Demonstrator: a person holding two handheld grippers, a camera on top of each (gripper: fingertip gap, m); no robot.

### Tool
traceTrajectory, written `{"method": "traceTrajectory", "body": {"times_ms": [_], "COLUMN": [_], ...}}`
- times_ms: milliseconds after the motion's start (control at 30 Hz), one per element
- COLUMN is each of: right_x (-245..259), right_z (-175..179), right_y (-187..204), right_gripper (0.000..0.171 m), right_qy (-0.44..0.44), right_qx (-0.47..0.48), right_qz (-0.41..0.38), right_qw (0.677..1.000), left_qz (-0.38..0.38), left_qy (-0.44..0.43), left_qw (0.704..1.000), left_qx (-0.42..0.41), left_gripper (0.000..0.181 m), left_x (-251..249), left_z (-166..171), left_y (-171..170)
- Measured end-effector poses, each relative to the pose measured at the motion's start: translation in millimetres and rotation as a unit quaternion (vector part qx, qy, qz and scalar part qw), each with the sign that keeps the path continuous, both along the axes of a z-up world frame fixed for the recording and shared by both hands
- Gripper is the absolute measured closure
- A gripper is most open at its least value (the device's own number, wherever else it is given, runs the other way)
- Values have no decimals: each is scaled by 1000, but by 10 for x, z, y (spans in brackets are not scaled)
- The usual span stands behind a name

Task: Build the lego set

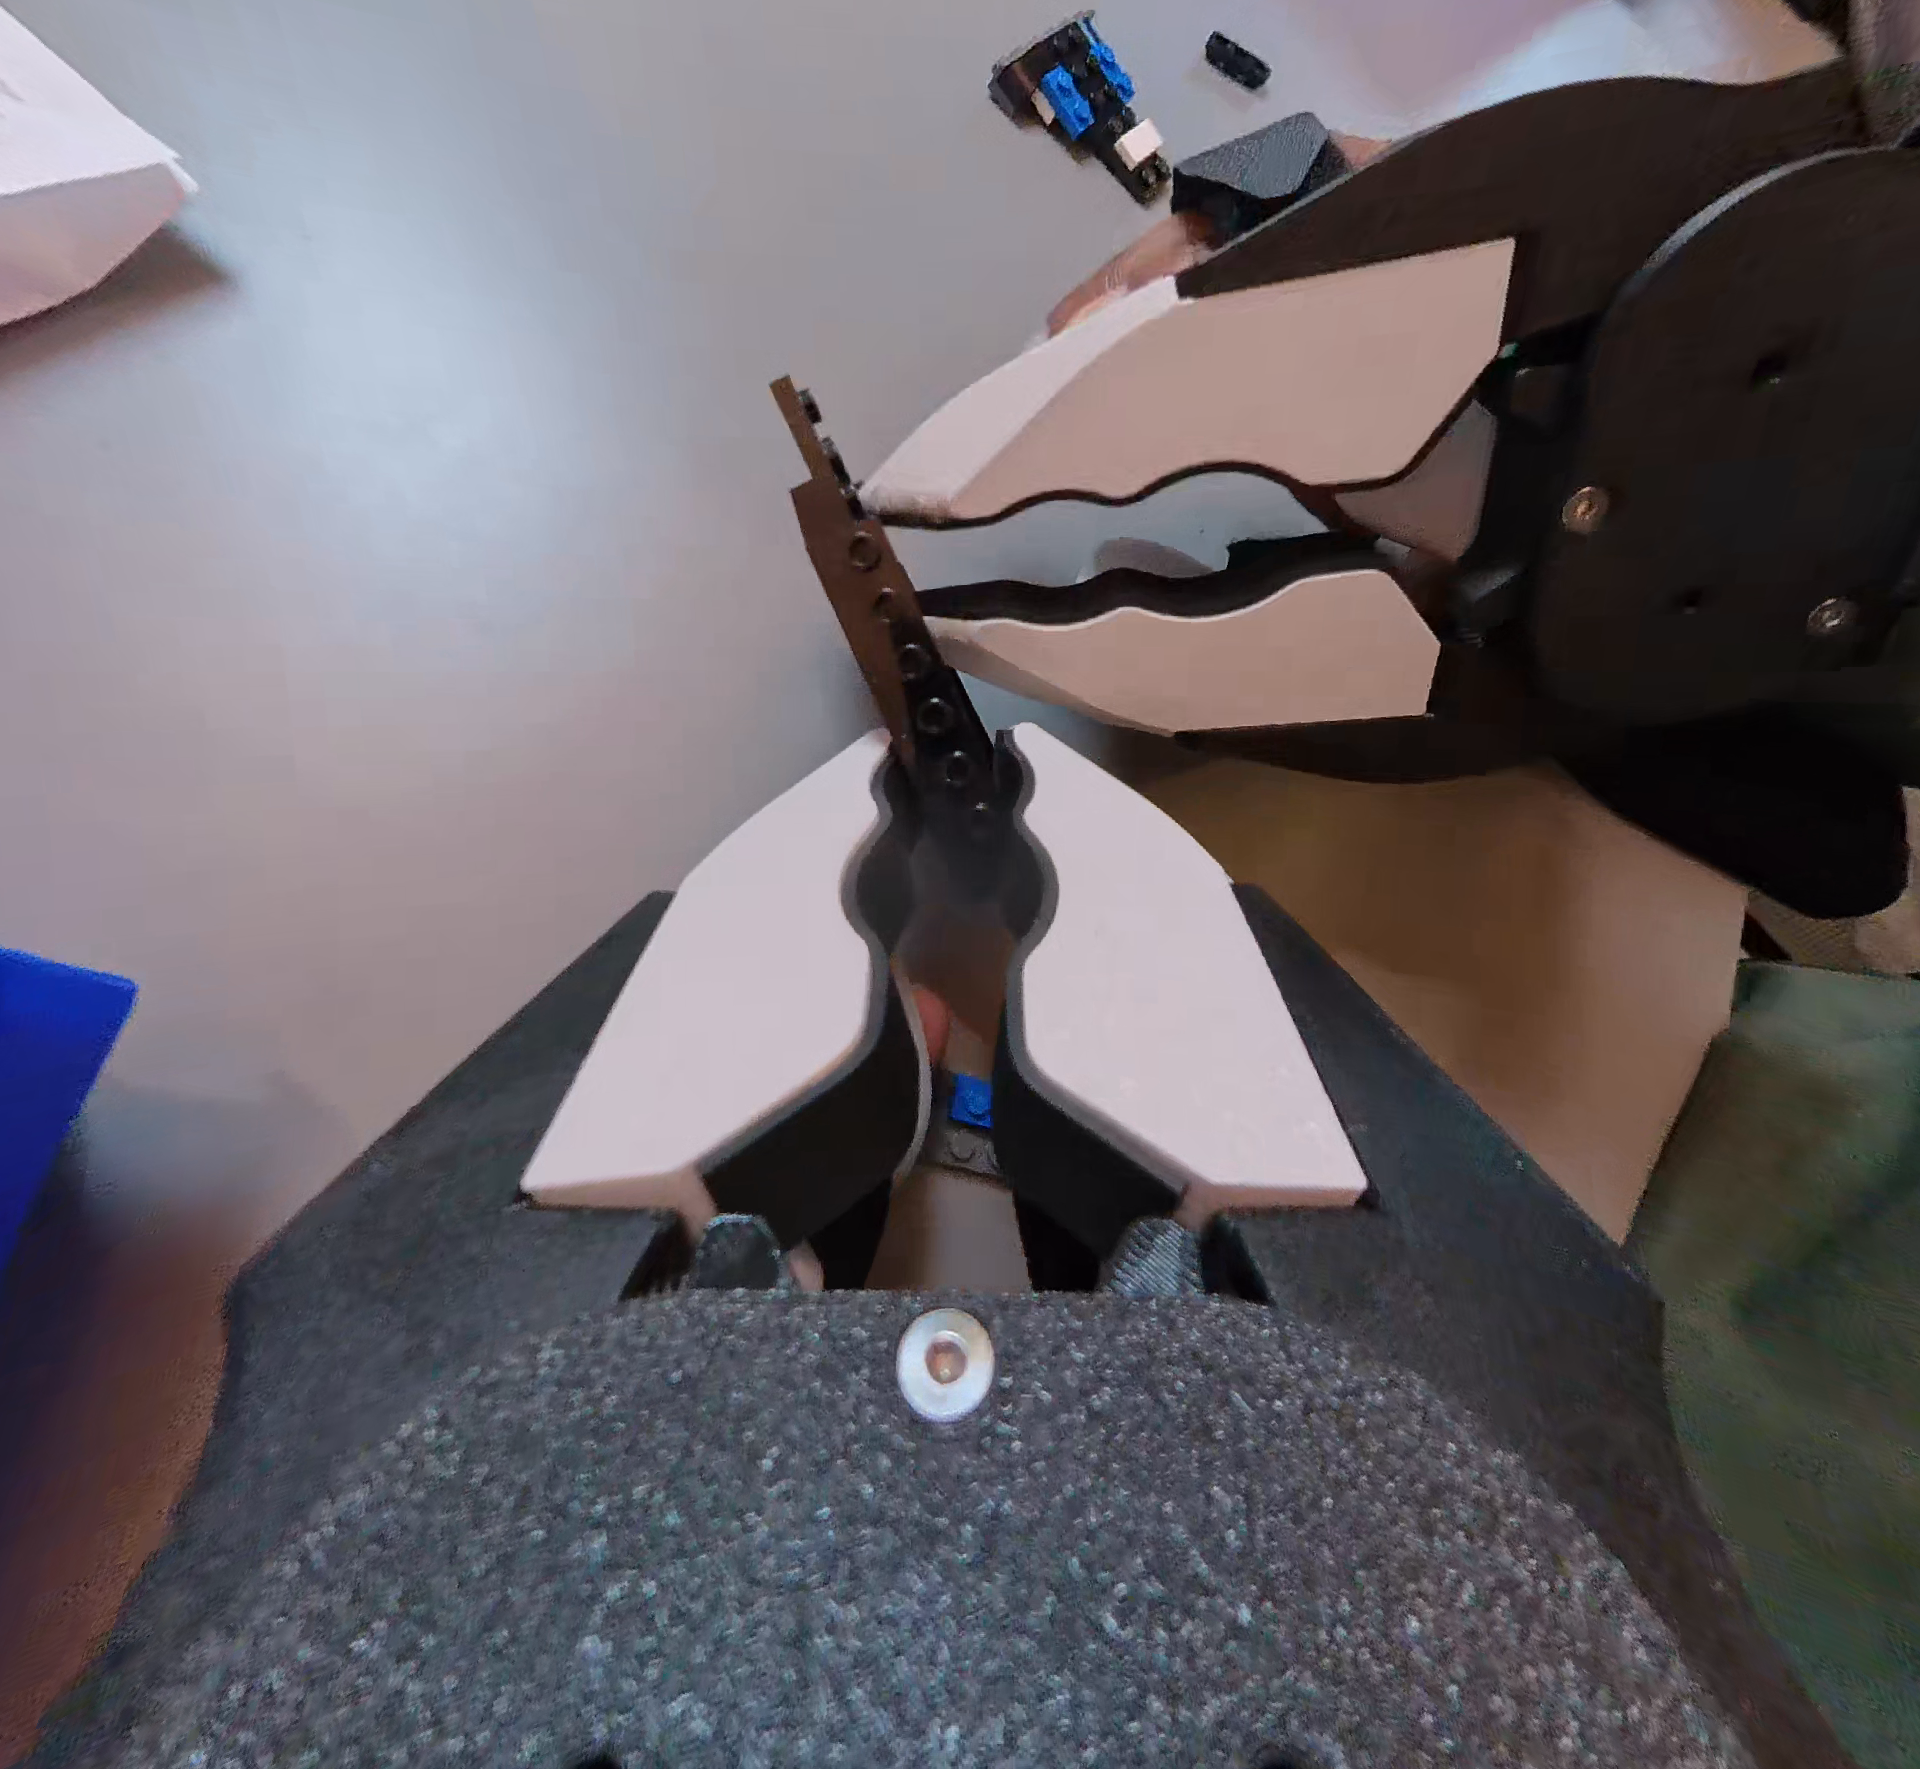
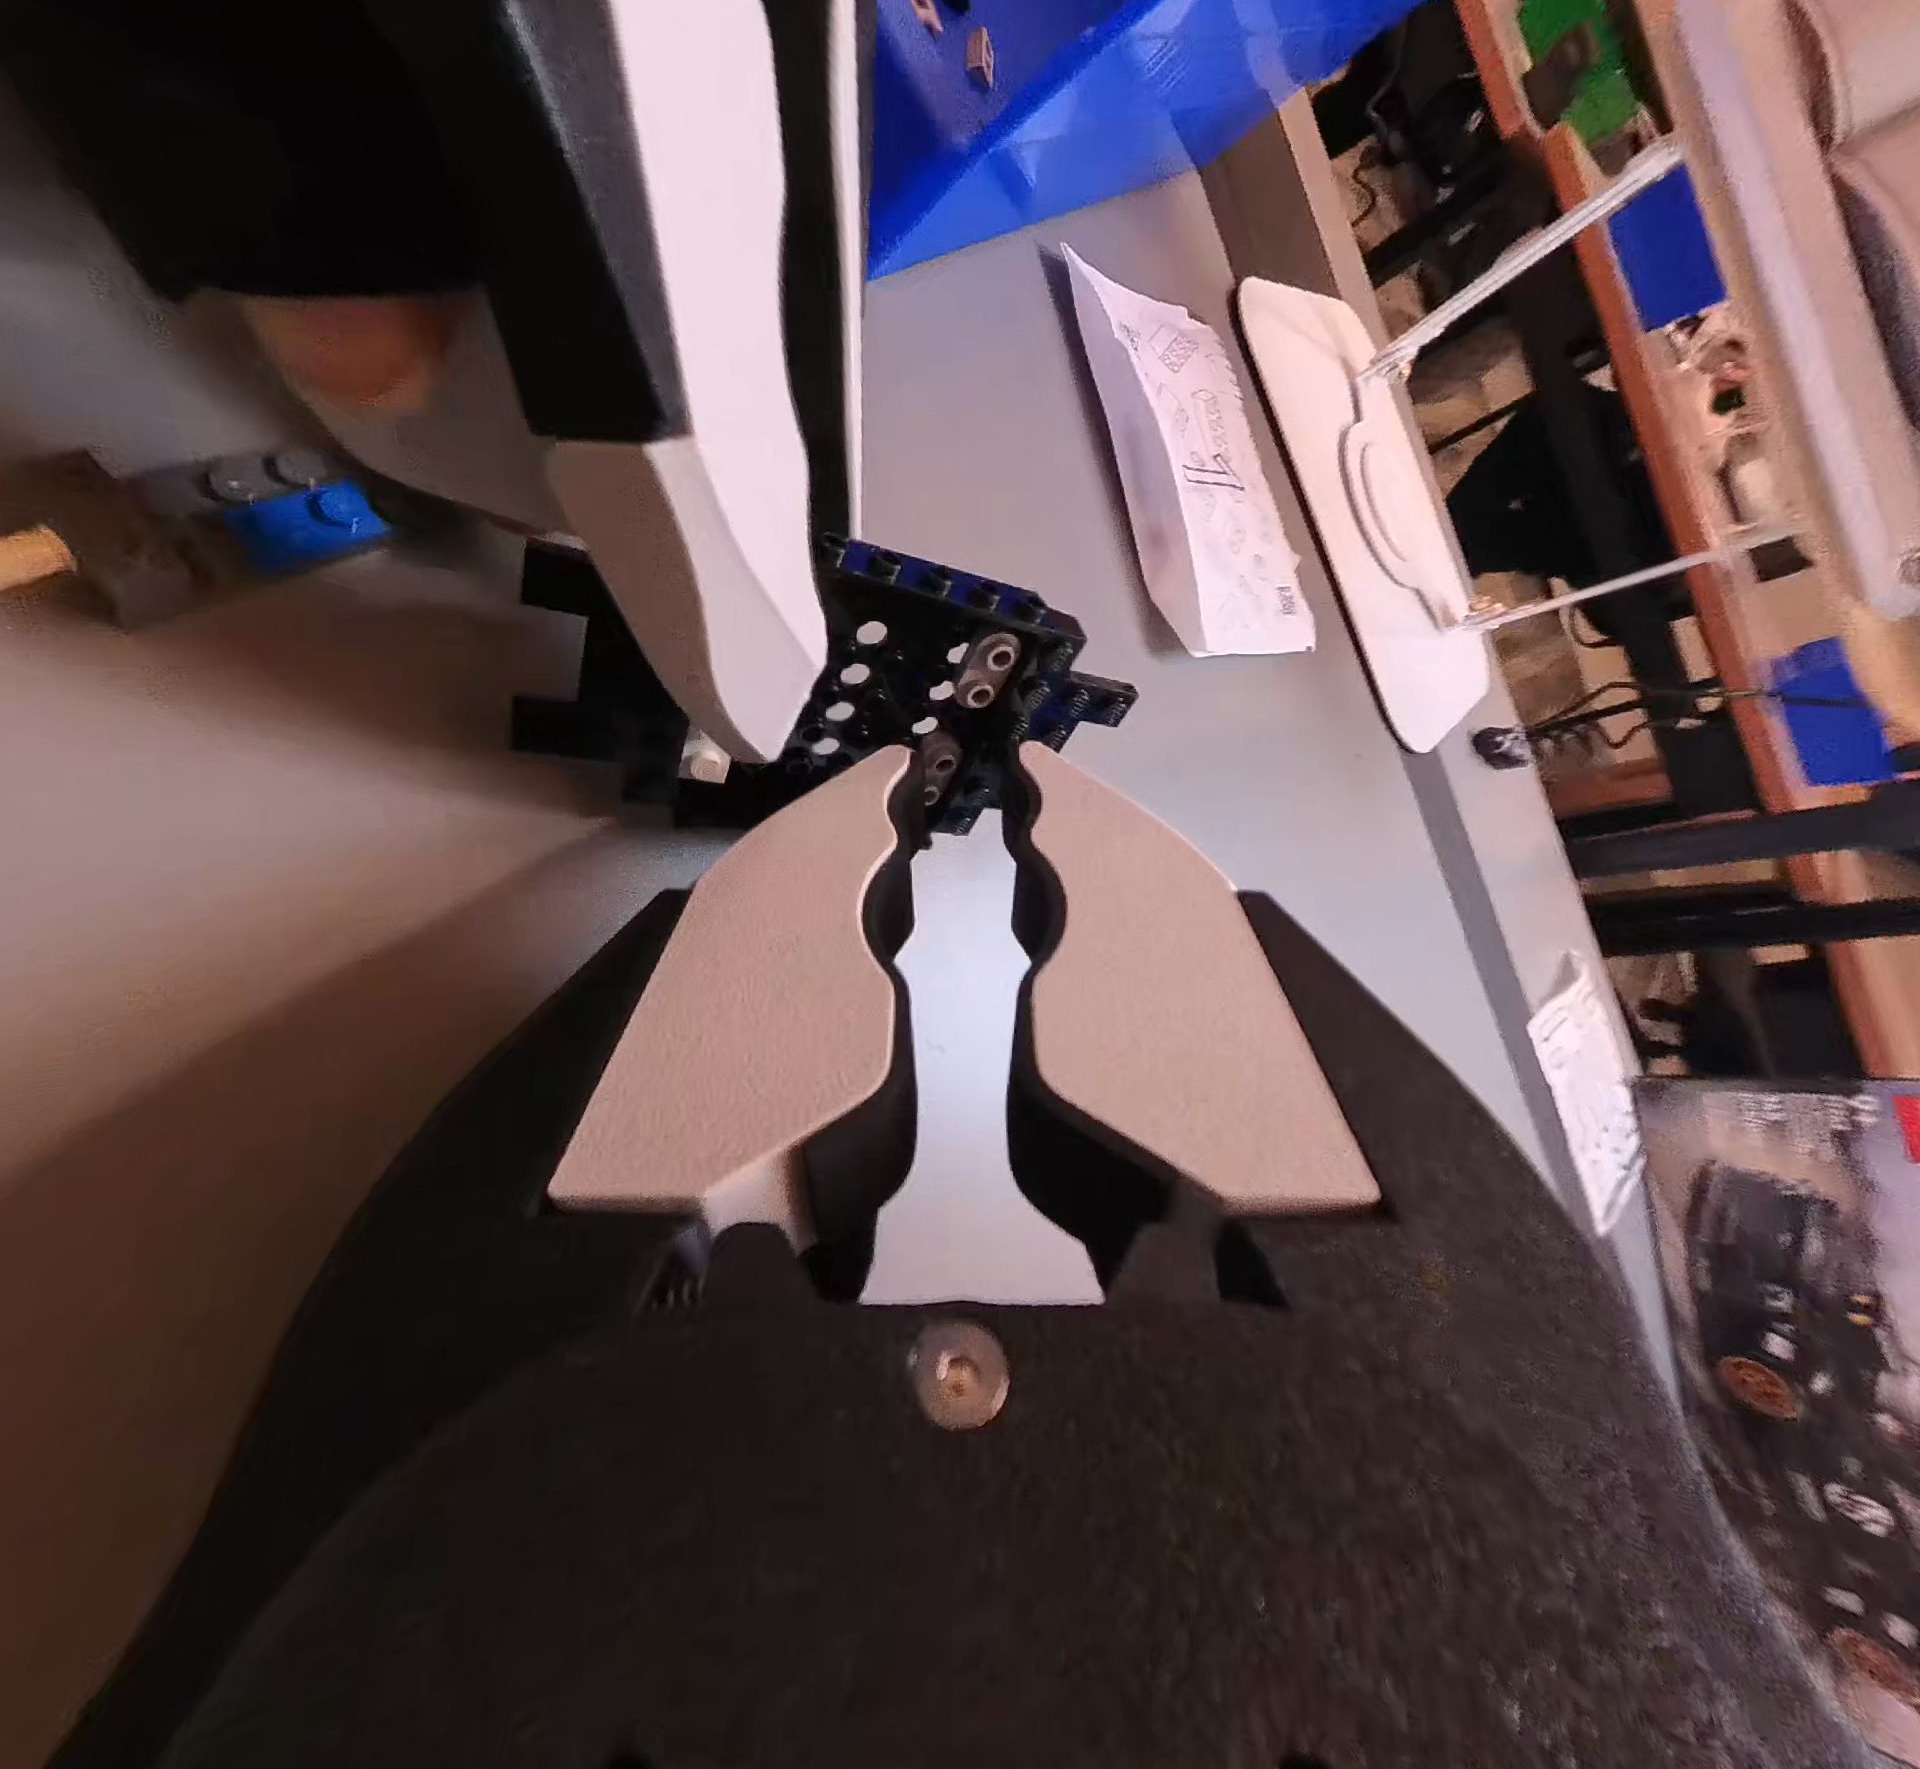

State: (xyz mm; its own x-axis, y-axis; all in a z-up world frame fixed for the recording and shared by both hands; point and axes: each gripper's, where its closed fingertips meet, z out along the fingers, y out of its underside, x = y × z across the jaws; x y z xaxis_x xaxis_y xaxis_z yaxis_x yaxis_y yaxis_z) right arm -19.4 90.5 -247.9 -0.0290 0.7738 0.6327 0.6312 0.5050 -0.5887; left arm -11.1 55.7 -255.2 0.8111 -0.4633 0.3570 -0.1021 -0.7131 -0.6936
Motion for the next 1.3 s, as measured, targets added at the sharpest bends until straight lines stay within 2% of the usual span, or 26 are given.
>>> {"method": "traceTrajectory", "body": {"times_ms": [200,233,267,467,600,667,800,1033,1300], "right_x": [5,16,22,54,70,51,30,8,-24], "right_z": [28,47,60,177,197,142,110,-24,-13], "right_y": [18,42,43,-11,33,48,18,-10,35], "right_gripper": [160,169,169,171,144,136,145,144,146], "right_qy": [15,19,22,58,61,52,44,11,21], "right_qx": [-39,-41,-47,-123,-111,-103,-104,-80,-69], "right_qz": [6,2,5,18,1,-10,1,6,10], "right_qw": [999,999,999,991,992,993,994,997,997], "left_qz": [0,1,0,33,43,41,25,-5,3], "left_qy": [2,3,-1,-72,-87,-91,-44,38,50], "left_qw": [1000,1000,1000,997,995,995,999,999,998], "left_qx": [4,3,4,0,2,5,8,21,28], "left_gripper": [168,168,169,172,173,173,172,168,168], "left_x": [-22,-33,-32,-127,-149,-106,-45,-13,-57], "left_z": [2,-6,-10,68,101,131,95,-25,-26], "left_y": [7,10,9,66,76,71,19,-31,4]}}
